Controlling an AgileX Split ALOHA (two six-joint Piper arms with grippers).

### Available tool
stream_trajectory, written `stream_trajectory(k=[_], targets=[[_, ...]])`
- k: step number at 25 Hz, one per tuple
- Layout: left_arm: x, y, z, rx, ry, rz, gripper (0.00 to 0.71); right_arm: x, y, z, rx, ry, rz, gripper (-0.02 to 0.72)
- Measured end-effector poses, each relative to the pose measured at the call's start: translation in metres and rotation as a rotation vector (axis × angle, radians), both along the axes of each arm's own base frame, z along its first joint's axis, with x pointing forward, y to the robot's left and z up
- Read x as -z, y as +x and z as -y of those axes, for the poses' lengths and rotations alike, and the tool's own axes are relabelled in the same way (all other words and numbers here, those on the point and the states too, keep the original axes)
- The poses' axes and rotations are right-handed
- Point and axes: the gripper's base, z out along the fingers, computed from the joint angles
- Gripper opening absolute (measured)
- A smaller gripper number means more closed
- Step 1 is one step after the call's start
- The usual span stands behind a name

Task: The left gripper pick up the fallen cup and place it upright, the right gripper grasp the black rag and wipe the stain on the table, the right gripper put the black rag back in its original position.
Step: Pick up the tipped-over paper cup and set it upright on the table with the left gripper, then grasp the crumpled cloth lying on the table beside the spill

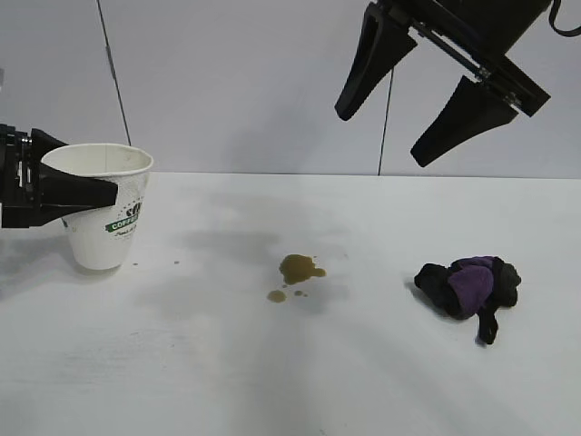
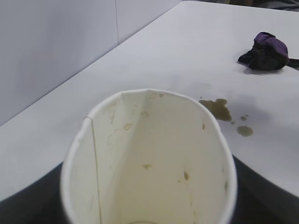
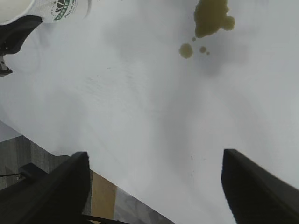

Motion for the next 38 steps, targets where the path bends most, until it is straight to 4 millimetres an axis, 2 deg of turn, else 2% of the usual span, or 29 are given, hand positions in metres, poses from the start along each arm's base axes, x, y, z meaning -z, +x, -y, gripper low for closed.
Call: stream_trajectory(k=[7,9,12,16,23,31,34,38], targets=[[0.000,0.000,0.000,0.000,-0.013,-0.008,0.497,0.000,0.000,0.000,0.002,0.000,0.003,0.537],[0.000,0.000,0.000,-0.001,-0.015,-0.012,0.534,0.000,0.000,0.000,0.003,0.000,0.004,0.537],[0.000,0.000,0.000,-0.001,-0.016,-0.012,0.627,0.000,0.000,0.000,0.003,0.000,0.004,0.537],[0.000,0.000,0.000,-0.001,-0.017,-0.014,0.677,0.000,0.000,0.000,0.002,0.000,0.005,0.537],[0.000,-0.001,0.001,-0.014,-0.052,-0.083,0.687,0.000,0.000,0.000,0.002,0.000,0.005,0.537],[0.005,-0.010,0.000,0.069,0.077,-0.125,0.687,0.000,0.000,0.000,0.002,0.000,0.005,0.537],[0.006,-0.012,-0.006,0.063,0.126,-0.158,0.687,0.000,0.000,0.000,0.002,0.000,0.005,0.537],[0.015,-0.013,-0.025,-0.013,0.215,-0.242,0.687,0.000,0.000,0.000,0.002,0.000,0.005,0.537]])
